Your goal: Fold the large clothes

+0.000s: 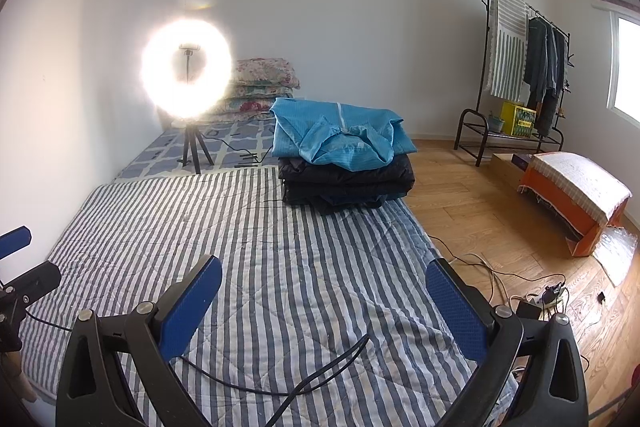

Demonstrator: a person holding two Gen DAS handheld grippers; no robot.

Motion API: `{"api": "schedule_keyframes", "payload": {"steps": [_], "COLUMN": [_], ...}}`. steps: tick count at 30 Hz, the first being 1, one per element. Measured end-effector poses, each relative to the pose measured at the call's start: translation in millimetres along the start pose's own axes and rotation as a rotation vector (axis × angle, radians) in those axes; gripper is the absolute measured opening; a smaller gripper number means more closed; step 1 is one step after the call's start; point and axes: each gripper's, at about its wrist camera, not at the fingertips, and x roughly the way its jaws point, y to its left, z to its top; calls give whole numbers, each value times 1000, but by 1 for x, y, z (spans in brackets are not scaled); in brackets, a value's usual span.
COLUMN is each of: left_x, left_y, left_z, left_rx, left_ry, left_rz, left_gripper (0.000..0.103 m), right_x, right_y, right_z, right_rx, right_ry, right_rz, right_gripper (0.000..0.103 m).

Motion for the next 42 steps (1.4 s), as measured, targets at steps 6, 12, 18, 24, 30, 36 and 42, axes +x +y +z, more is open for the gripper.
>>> {"api": "schedule_keyframes", "payload": {"steps": [6, 12, 18, 24, 30, 36, 42], "left_x": [-1, -2, -4, -4, -4, -5, -7], "left_y": [-1, -5, -11, -11, -13, -12, -12], "left_z": [0, 1, -2, -5, -7, -7, -6], "left_rx": [-2, 5, 10, 10, 15, 6, 14], "left_ry": [0, -5, -3, -8, -9, -9, -27], "left_rz": [1, -1, 14, 46, 47, 44, 59], "left_gripper": [103, 103, 103, 103, 103, 103, 103], "right_x": [1, 1, 1, 3, 3, 4, 6], "right_y": [-1, -2, -3, -3, -3, 0, -2], "right_z": [0, -1, -2, -1, 0, -1, -1], "right_rx": [-1, 4, 3, -9, -9, -20, -15], "right_ry": [0, 3, 2, 3, 5, 11, 15], "right_rz": [1, 3, 6, 5, 10, 12, 16], "right_gripper": [103, 103, 103, 103, 103, 103, 103]}}
